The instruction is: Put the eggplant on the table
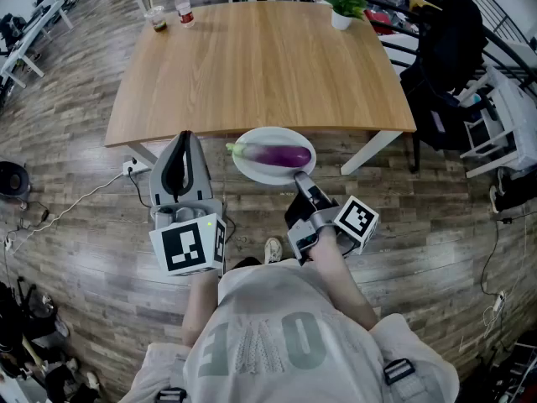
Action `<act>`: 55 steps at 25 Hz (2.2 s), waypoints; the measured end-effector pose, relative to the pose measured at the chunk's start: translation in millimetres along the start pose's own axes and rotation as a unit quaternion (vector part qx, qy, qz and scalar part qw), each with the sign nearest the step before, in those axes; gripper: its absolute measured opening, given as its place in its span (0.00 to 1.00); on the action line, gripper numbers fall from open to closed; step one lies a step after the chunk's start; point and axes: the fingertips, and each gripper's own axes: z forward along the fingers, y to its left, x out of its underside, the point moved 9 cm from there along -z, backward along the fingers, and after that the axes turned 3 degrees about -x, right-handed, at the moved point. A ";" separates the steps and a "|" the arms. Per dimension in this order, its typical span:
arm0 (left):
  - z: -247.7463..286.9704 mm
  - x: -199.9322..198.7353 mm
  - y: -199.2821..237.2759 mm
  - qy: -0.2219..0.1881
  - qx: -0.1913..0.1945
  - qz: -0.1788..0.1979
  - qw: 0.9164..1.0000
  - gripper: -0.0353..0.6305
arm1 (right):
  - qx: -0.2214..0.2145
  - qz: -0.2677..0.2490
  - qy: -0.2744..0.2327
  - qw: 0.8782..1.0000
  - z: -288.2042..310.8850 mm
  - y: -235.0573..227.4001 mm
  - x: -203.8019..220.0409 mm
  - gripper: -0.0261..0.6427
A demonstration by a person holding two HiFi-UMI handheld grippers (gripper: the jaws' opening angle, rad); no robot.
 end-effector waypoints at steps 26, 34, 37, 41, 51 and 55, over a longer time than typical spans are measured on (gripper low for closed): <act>13.2 10.7 7.2 0.007 -0.019 -0.010 1.000 0.07 | -0.007 -0.009 0.001 1.000 18.4 4.0 -15.7 0.08; 45.5 14.4 12.1 -0.002 -0.019 -0.007 1.000 0.07 | -0.016 -0.008 -0.010 1.000 35.0 7.2 -34.4 0.08; 67.1 17.2 8.2 -0.008 -0.005 -0.010 1.000 0.07 | -0.022 -0.010 -0.023 0.999 46.3 9.7 -46.0 0.08; 90.8 21.1 4.7 -0.007 0.007 -0.014 1.000 0.07 | -0.018 -0.011 -0.034 0.999 60.1 12.8 -59.8 0.08; 173.1 44.9 22.0 0.002 0.019 -0.031 0.999 0.07 | -0.024 -0.011 -0.025 0.999 138.4 17.9 -91.0 0.08; 216.3 46.3 37.5 0.006 0.019 -0.024 1.000 0.07 | -0.018 -0.019 -0.014 1.000 185.5 28.8 -103.2 0.08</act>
